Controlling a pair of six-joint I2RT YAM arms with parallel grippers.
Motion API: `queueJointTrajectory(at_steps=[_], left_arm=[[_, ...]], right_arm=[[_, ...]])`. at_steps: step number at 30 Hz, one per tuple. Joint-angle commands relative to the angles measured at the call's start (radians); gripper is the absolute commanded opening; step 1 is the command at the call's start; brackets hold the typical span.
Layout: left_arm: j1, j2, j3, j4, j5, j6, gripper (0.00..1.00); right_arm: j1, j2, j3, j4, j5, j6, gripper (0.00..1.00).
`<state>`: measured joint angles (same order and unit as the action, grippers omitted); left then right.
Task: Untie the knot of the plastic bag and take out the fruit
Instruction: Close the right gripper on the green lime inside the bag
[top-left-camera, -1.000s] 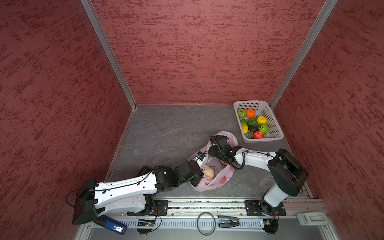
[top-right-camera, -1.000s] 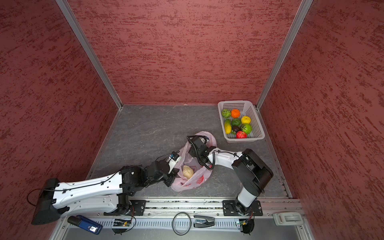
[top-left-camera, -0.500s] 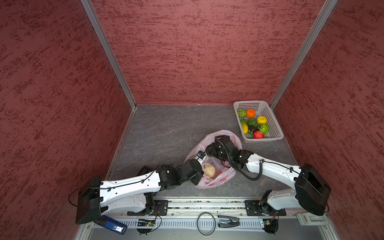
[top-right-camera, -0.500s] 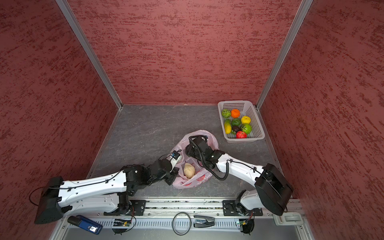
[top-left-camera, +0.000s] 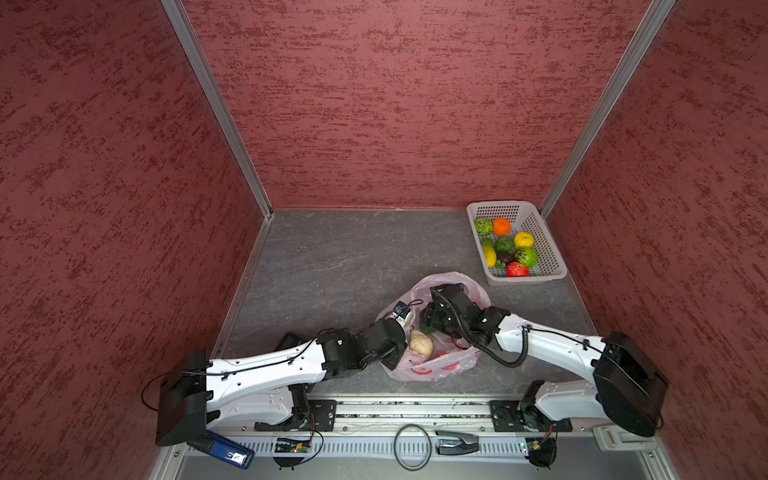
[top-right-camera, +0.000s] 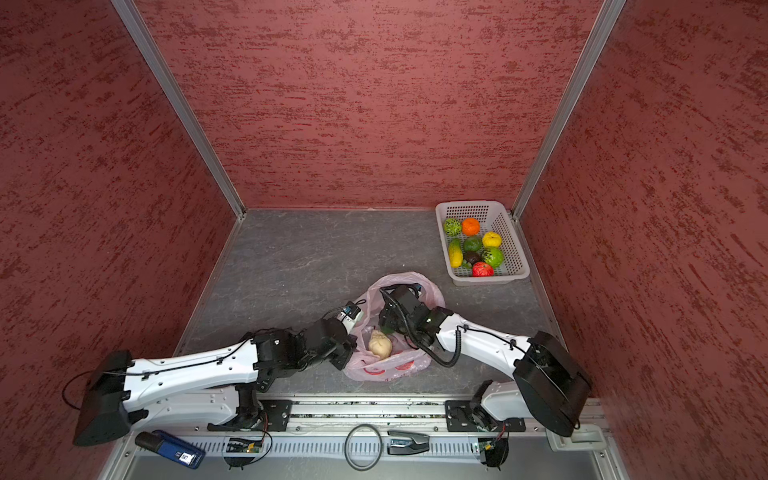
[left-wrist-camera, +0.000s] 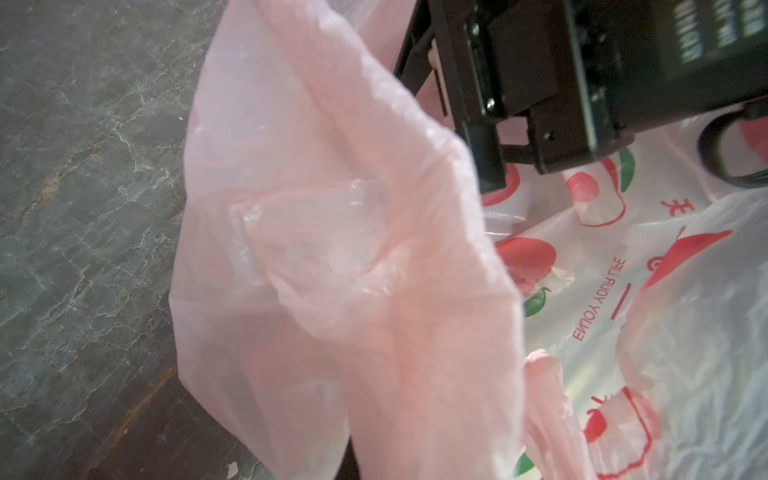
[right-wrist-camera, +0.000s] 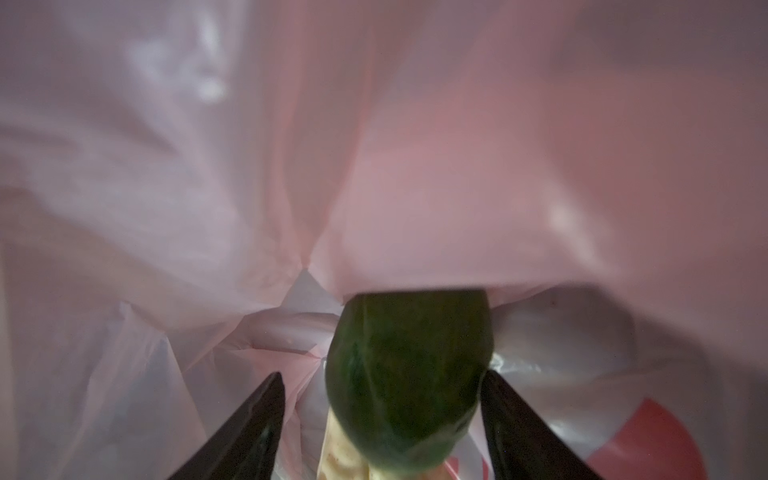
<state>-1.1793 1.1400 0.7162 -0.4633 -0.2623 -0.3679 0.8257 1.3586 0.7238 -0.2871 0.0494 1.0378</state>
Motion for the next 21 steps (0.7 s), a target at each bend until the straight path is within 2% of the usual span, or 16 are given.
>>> queueJointTrajectory(at_steps=[1,5,9,15,18,21], left_arm=[[-0.012,0.04,0.003,0.027,0.012,-0.006,0.0],[-0.026,0.06,0.015,0.04,0.009,-0.005,0.0],[-0.029,0.06,0.018,0.046,0.003,-0.006,0.0],[-0.027,0.051,0.014,0.053,-0.003,-0.005,0.0],[-0.025,0.051,0.014,0.053,-0.005,-0.005,0.0],[-0.02,0.048,0.01,0.048,-0.008,-0.007,0.0]], right_arm=[[0.005,0.031,0.044,-0.061,0.015,-0.027,0.81],[0.005,0.046,0.091,-0.141,0.068,-0.04,0.81],[0.005,0.076,0.113,-0.167,0.065,-0.055,0.81],[0.006,0.203,0.173,-0.168,0.064,-0.08,0.79],[0.007,0.218,0.175,-0.146,0.067,-0.071,0.69],[0.009,0.165,0.162,-0.13,0.073,-0.061,0.57]])
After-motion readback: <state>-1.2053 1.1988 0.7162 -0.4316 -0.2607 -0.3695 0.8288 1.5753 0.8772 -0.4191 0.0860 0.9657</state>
